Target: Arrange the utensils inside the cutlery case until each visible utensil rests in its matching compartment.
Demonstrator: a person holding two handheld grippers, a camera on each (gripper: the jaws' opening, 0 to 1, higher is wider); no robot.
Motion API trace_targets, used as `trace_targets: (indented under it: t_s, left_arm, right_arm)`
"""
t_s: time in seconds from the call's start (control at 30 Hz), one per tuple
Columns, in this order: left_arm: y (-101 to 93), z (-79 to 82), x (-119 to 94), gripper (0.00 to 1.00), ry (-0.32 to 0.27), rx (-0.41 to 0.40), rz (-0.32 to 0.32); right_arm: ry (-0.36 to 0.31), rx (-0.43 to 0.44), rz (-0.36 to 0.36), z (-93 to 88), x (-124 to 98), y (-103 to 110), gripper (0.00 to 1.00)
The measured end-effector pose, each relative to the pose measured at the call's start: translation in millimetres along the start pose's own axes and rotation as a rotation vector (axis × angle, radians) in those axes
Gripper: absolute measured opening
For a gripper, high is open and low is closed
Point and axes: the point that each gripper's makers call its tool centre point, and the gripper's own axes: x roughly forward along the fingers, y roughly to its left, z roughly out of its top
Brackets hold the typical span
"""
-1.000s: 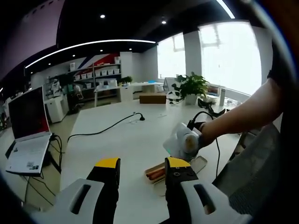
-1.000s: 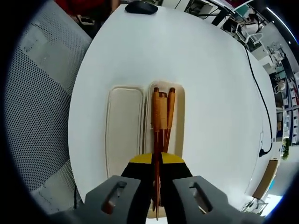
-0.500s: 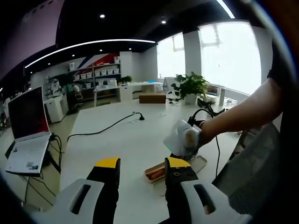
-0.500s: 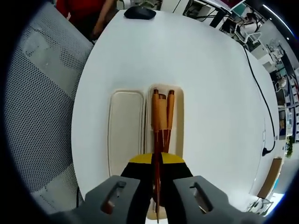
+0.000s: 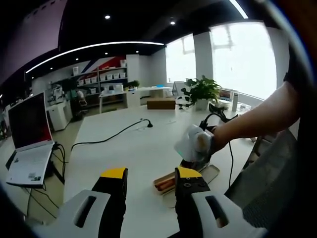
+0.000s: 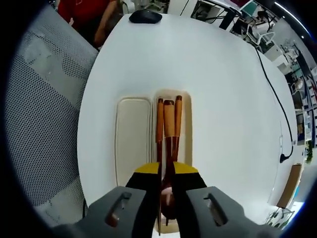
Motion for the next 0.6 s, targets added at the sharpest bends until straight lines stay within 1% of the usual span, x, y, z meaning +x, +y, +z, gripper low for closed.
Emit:
trace_targets:
  t_s: [0.2, 0.3, 0.4, 0.5, 0.6]
  left_arm:
    - [-0.3, 0.0, 0, 0.39, 0.000, 0.003, -0.002]
    - [-0.6, 0.1, 0, 0.39, 0.000, 0.004, -0.003]
    - [-0.8, 0.0, 0, 0.39, 0.001, 0.007, -0.005]
    - [-1.0, 0.1, 0, 0.39, 0.000, 0.007, -0.005]
    - [-0.6, 0.4, 0, 0.39, -0.002, 0.008, -0.004]
  right_arm:
    - [-0.002, 0.005, -0.019, -3.4, -4, -3, 0.07]
    - [-0.005, 0.018, -0.024, -5.2, -7, -5, 0.04]
    - [-0.016, 0.034, -0.038, -5.7, -10, -7, 0.08]
    - [-0.022, 0.033, -0.073, -6.3, -13, -12, 0.11]
    - [-0.020, 0.056, -0.100, -9.3, -16, -16, 0.15]
